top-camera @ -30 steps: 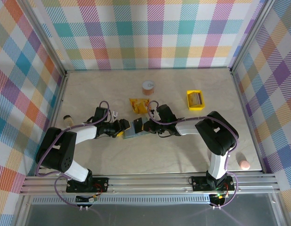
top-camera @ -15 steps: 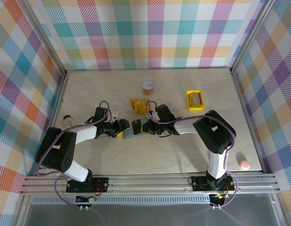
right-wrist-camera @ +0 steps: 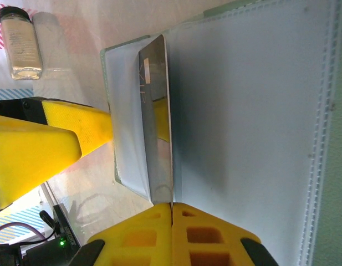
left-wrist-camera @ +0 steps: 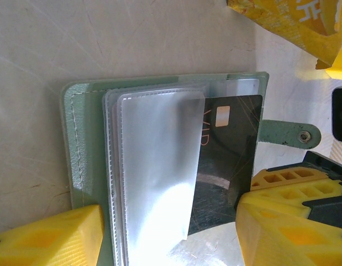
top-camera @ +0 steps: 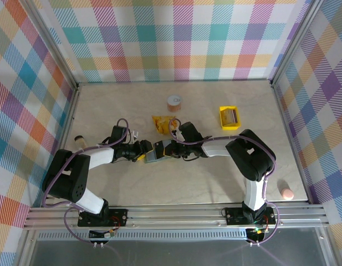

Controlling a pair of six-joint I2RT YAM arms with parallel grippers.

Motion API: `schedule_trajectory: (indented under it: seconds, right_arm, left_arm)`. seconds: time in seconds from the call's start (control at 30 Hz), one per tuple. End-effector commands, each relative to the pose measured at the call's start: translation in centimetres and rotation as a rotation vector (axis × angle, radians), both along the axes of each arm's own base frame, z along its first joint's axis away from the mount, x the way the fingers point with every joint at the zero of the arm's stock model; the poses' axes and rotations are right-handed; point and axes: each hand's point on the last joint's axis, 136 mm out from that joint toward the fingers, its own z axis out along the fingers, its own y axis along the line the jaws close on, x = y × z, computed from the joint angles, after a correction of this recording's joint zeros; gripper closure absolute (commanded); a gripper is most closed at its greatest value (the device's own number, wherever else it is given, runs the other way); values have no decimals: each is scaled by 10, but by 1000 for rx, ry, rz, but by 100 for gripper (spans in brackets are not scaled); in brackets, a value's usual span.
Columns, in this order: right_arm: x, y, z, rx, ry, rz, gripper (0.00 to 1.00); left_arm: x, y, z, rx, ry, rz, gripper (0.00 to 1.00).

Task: Put the credit cards into the card holder

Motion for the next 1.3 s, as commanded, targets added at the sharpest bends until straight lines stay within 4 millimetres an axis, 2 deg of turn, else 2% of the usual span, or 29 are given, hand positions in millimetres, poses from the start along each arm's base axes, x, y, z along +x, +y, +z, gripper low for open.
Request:
schedule_trajectory:
  seconds: [0.0, 0.2, 0.57, 1.27]
  right_arm:
    - [-6, 0, -14, -46, 30, 7, 100]
    - [0, -2, -10, -56, -35, 10, 100]
    - [8, -14, -20, -123, -71, -39, 100]
    - [7, -23, -14, -154, -84, -62, 100]
  left_arm:
    - [3, 1, 0, 6, 5, -5, 36]
    - [2, 1, -2, 7, 8, -6, 37]
    - [1, 2, -1, 10, 9, -10, 37]
    - [-1, 2, -1, 13, 10, -12, 38]
